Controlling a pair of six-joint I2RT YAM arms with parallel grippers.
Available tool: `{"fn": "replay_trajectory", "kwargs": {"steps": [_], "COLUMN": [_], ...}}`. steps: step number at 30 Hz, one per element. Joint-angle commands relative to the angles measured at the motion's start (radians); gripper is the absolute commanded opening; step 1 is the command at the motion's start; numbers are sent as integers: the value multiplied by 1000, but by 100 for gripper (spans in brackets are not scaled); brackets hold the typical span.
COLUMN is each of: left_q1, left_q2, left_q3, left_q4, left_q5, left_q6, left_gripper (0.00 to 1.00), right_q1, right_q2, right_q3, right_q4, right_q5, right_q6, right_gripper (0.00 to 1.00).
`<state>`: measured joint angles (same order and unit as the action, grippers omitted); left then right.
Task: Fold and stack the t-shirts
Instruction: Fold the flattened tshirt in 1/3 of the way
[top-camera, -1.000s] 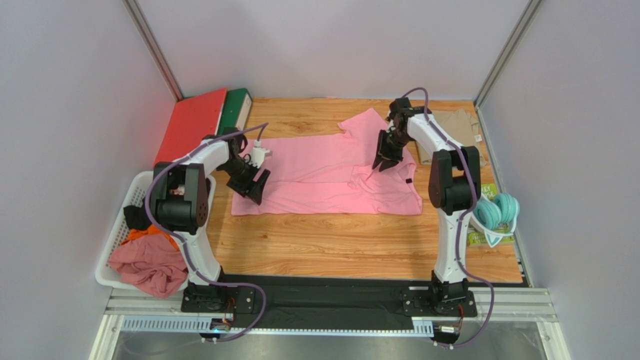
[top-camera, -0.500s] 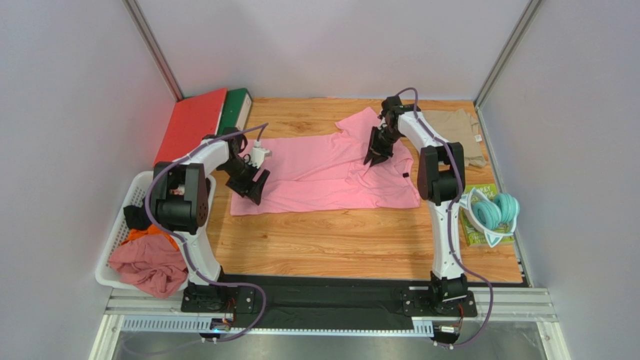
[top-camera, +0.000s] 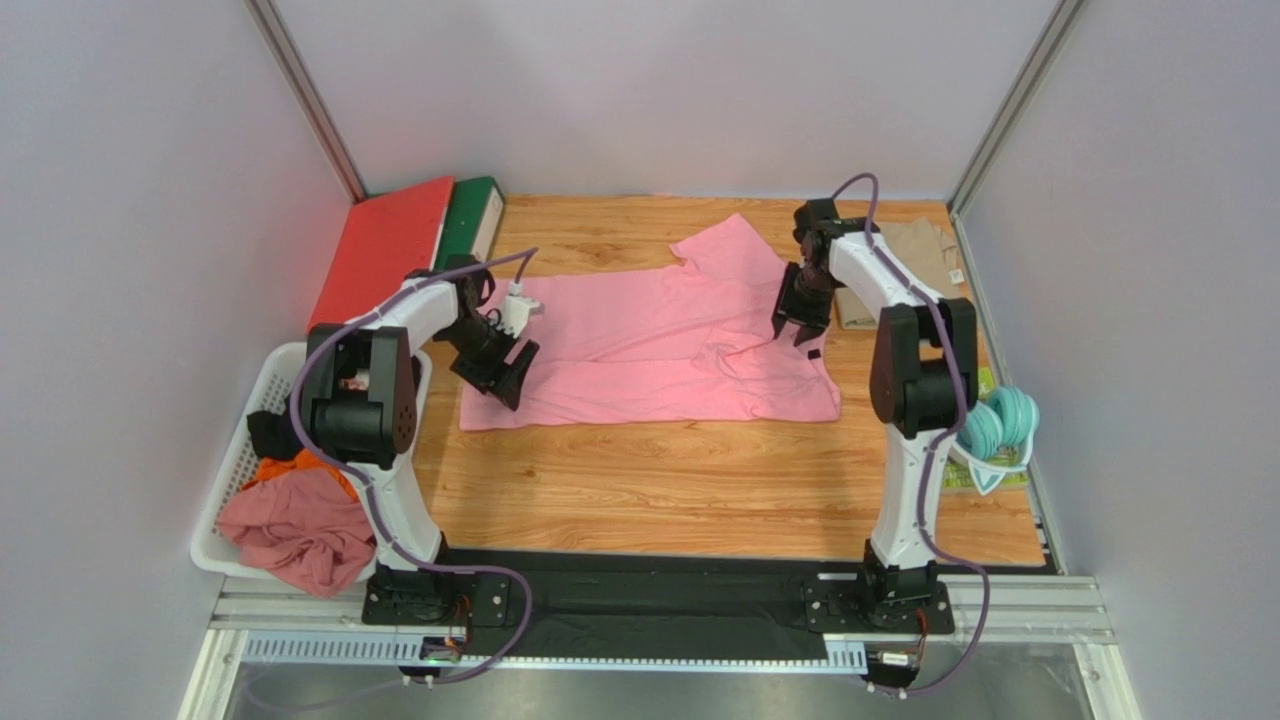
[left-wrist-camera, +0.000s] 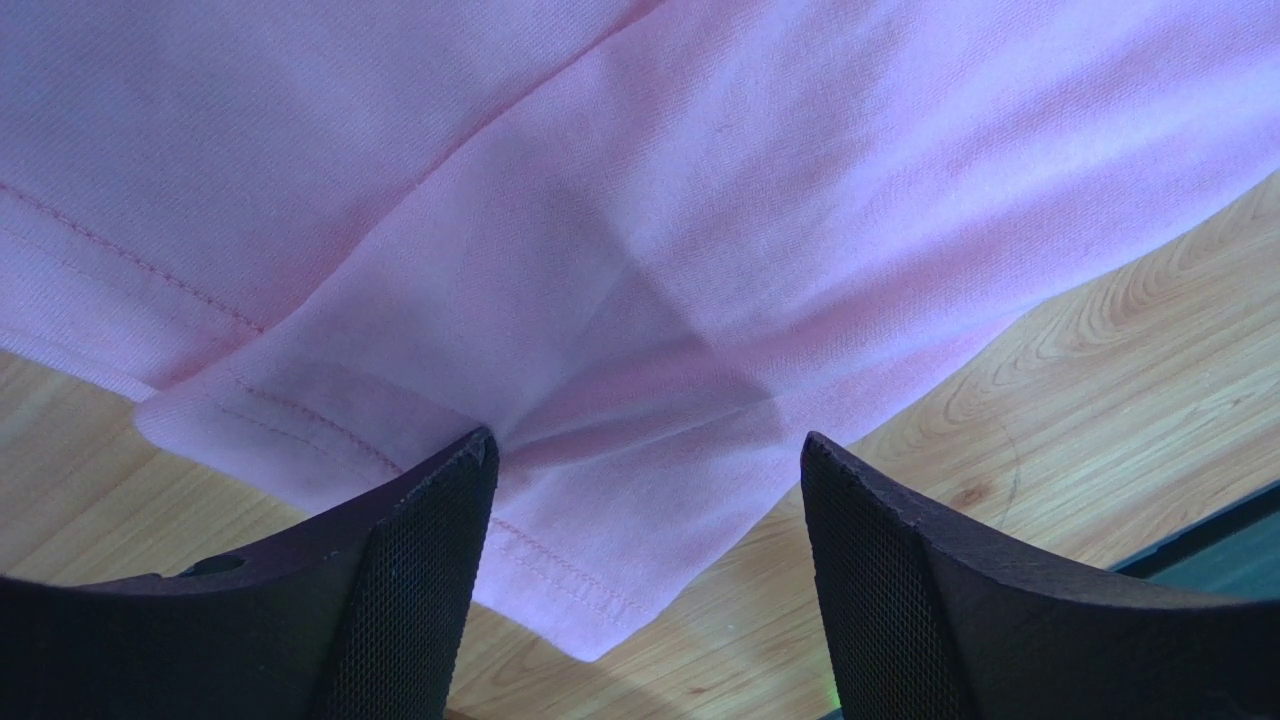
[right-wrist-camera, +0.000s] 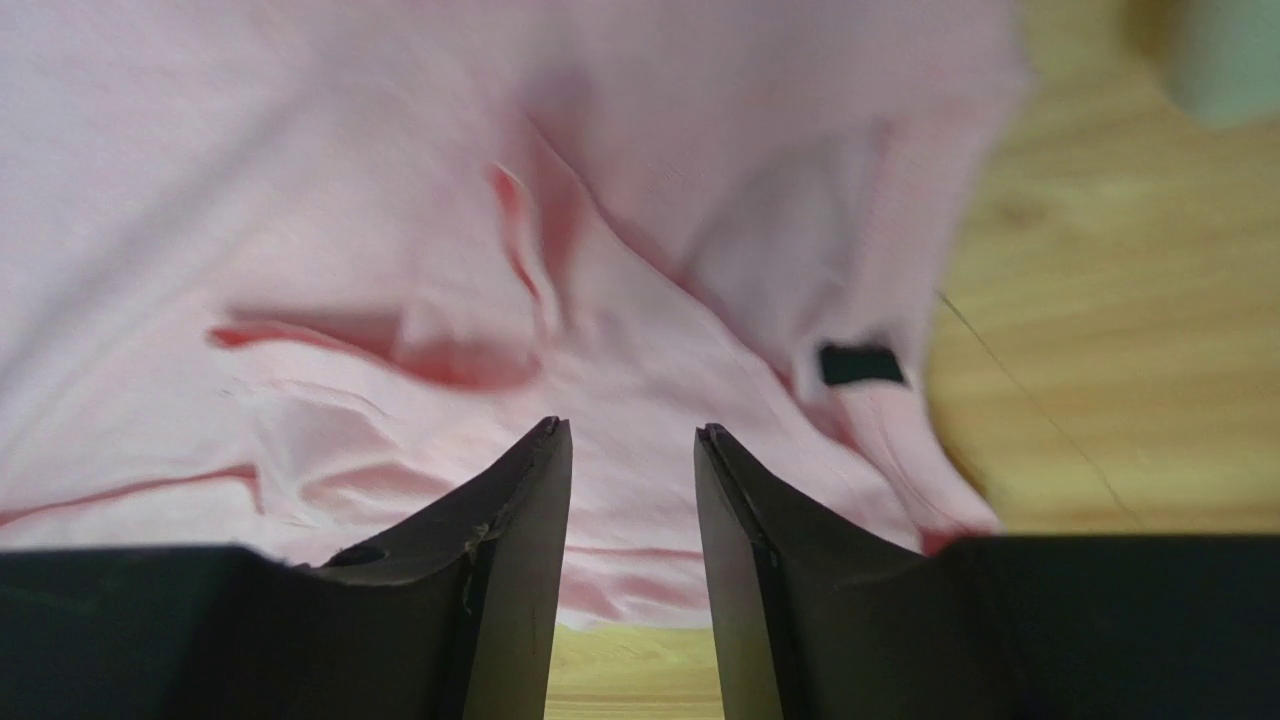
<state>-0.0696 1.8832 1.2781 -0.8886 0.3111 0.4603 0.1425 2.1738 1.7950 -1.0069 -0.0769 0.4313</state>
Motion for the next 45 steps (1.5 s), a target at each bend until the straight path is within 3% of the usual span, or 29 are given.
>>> {"fn": "replay_trajectory", "kwargs": {"steps": [1,5,10,14,18,29,34,45], "left_q1": [8,8,8,8,8,8,8,8], "left_q2": [-18,-13,-16,-18,-12,-4,-4,-7], "left_q3": [3,12,10,13,17,18,17,17], "left_q4": [0,-4,-6,-6,-6,-1,-1,4], "left_q5": [-6,-3,-6,-10,-4,-4,-6,-12], "left_q6": [32,32,34,37,35,34,34,41], "left_gripper": [81,81,81,81,81,81,81,82], "right_q1": [-4,-6,-24,-41,-46,-43,-43,-76], "right_q2": [-213,-238,-175,-111,-59,-150,-149,-186], "right_q3": [-149,-209,-146,-97,-74,-295,-318,-313], "right_q4": [42,47,37,27,24,106,117,62], "right_q5": [200,218,200,172,155,94,101,267], "right_q6": [46,53,47,37,27,32,35,37], "right_gripper": [40,40,39,30,31,31,0,0]}}
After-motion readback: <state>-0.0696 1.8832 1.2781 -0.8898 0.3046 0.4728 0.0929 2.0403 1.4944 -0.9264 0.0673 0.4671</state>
